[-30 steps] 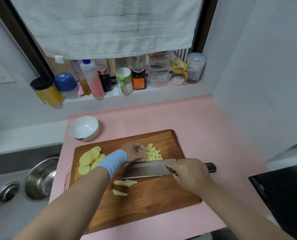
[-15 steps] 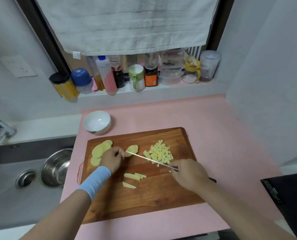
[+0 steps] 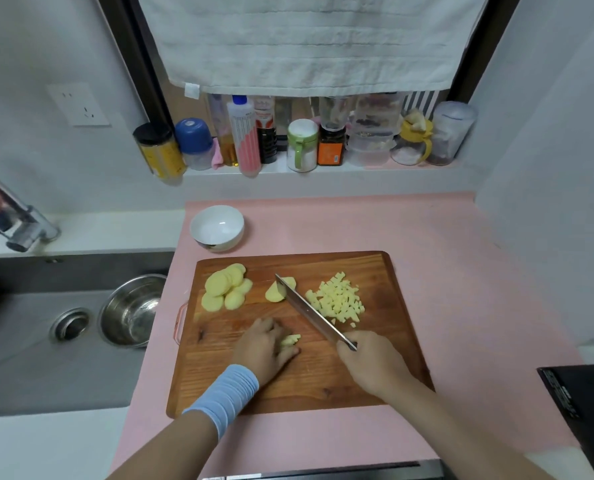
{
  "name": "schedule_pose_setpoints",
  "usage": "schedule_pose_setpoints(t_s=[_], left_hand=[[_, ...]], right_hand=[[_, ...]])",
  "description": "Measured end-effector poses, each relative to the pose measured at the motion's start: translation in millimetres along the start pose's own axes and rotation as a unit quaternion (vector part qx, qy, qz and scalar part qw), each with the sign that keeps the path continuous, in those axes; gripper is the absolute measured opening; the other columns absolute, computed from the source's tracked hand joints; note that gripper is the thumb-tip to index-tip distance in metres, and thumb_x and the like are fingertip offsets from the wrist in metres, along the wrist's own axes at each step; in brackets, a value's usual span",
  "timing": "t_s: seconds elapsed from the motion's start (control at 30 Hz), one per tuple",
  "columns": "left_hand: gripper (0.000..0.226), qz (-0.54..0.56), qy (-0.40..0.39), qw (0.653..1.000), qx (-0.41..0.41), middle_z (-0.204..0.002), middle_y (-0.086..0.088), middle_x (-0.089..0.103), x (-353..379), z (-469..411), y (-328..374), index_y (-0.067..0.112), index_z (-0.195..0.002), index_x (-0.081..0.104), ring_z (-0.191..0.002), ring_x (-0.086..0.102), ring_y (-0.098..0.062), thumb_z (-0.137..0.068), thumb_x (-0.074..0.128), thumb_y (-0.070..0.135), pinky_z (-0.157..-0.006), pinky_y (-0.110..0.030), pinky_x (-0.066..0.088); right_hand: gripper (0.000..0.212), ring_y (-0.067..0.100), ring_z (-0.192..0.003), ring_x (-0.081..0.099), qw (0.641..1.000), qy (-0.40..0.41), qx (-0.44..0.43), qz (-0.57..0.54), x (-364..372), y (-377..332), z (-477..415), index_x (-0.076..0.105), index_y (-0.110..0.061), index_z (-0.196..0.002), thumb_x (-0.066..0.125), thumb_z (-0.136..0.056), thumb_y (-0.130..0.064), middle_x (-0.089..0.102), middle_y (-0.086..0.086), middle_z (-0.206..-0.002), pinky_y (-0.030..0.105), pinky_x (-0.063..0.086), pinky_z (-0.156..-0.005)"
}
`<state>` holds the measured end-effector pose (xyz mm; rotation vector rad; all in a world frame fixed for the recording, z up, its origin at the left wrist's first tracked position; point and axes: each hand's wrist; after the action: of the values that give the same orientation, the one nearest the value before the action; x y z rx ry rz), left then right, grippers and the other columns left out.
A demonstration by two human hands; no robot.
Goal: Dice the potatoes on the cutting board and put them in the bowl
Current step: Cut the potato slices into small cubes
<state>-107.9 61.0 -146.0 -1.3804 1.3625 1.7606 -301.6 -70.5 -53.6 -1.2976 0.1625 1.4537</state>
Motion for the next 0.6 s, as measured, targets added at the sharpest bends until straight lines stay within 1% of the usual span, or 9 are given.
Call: schedule_pose_setpoints(t_s=[0.03, 0.1, 0.17, 0.23, 0.27, 0.33, 0.4, 0.5, 0.6], left_hand=[[0.057, 0.005, 0.015, 1.000, -0.005, -0.102, 0.004, 0.063, -1.2, 5.0, 0.0, 0.024, -0.115, 0.070, -0.096, 0.056, -0.019, -0.081, 0.052, 0.066, -0.083, -0.035, 0.053], [0.062, 0.013, 0.037, 0.999, -0.014, -0.108, 0.005, 0.060, -3.0, 14.5, -9.0, 0.024, -0.124, 0.064, -0.100, 0.053, -0.017, -0.078, 0.057, 0.063, -0.088, -0.034, 0.051], [0.056, 0.036, 0.026, 0.999, -0.031, -0.107, 0.003, 0.058, -5.7, 20.8, -23.6, 0.020, -0.126, 0.063, -0.100, 0.050, -0.018, -0.079, 0.063, 0.051, -0.093, -0.037, 0.049], [0.044, 0.050, 0.020, 0.998, -0.037, -0.100, 0.003, 0.059, -7.0, 25.0, -33.6, 0.018, -0.122, 0.066, -0.096, 0.051, -0.018, -0.082, 0.073, 0.035, -0.091, -0.042, 0.050], [0.044, 0.055, 0.018, 0.998, -0.036, -0.098, 0.004, 0.058, -6.4, 25.7, -35.7, 0.019, -0.124, 0.066, -0.094, 0.051, -0.018, -0.083, 0.076, 0.031, -0.091, -0.042, 0.050], [0.058, 0.076, -0.020, 0.996, -0.043, -0.101, 0.007, 0.054, -8.5, 23.1, -32.7, 0.021, -0.139, 0.055, -0.095, 0.048, -0.013, -0.086, 0.075, 0.028, -0.096, -0.033, 0.045], [0.065, 0.078, -0.068, 0.993, -0.051, -0.108, 0.005, 0.050, -11.8, 15.2, -27.9, 0.025, -0.149, 0.042, -0.101, 0.048, -0.012, -0.090, 0.070, 0.032, -0.098, -0.022, 0.037], [0.056, 0.045, -0.110, 0.991, -0.066, -0.121, -0.003, 0.053, -16.2, 4.0, -18.0, 0.023, -0.145, 0.050, -0.113, 0.054, -0.021, -0.093, 0.066, 0.038, -0.099, -0.025, 0.038], [0.046, 0.051, -0.090, 0.990, -0.101, -0.117, -0.004, 0.057, -11.6, 3.7, -3.0, 0.019, -0.133, 0.060, -0.109, 0.057, -0.022, -0.092, 0.067, 0.038, -0.092, -0.026, 0.040]], right_hand=[[0.036, 0.013, -0.058, 0.054, 1.000, -0.001, 0.003, 0.002, 1.6, 0.0, 2.1, 0.051, -0.024, -0.061, 0.047, -0.095, -0.035, 0.057, -0.006, -0.057, 0.030, 0.038, -0.052], [0.037, 0.013, -0.061, 0.056, 1.000, -0.007, 0.005, 0.004, 6.0, 1.8, 6.2, 0.052, -0.027, -0.061, 0.047, -0.097, -0.036, 0.058, -0.006, -0.060, 0.029, 0.039, -0.053], [0.037, 0.013, -0.063, 0.058, 1.000, -0.010, 0.009, -0.001, 10.8, 3.9, 10.0, 0.054, -0.031, -0.063, 0.048, -0.098, -0.037, 0.059, -0.008, -0.062, 0.028, 0.041, -0.055], [0.037, 0.012, -0.062, 0.058, 1.000, -0.012, 0.014, -0.004, 14.6, 5.0, 12.8, 0.054, -0.034, -0.062, 0.048, -0.099, -0.038, 0.059, -0.009, -0.062, 0.028, 0.041, -0.055], [0.037, 0.011, -0.061, 0.057, 1.000, -0.011, 0.013, -0.005, 16.0, 5.2, 14.3, 0.054, -0.035, -0.062, 0.048, -0.099, -0.037, 0.059, -0.010, -0.062, 0.027, 0.040, -0.054], [0.035, 0.009, -0.062, 0.059, 1.000, -0.005, 0.008, -0.003, 18.1, 4.4, 18.1, 0.056, -0.036, -0.066, 0.048, -0.100, -0.038, 0.061, -0.011, -0.065, 0.026, 0.041, -0.054], [0.031, 0.010, -0.066, 0.063, 1.000, 0.006, 0.004, -0.001, 20.3, 3.7, 21.9, 0.063, -0.035, -0.075, 0.047, -0.101, -0.040, 0.065, -0.011, -0.069, 0.027, 0.048, -0.056], [0.028, 0.011, -0.069, 0.065, 1.000, 0.015, 0.017, 0.003, 22.5, 3.4, 24.1, 0.070, -0.031, -0.087, 0.047, -0.101, -0.040, 0.067, -0.011, -0.073, 0.031, 0.056, -0.062], [0.028, 0.011, -0.070, 0.065, 1.000, 0.015, 0.022, 0.010, 23.7, 4.8, 24.5, 0.070, -0.031, -0.088, 0.047, -0.102, -0.040, 0.067, -0.012, -0.074, 0.029, 0.054, -0.060]])
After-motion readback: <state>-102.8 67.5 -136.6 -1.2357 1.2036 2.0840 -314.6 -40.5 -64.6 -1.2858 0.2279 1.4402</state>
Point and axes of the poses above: each hand's wrist, its own z-axis away from the middle knuckle, its own x-axis out of the palm, y = z × x
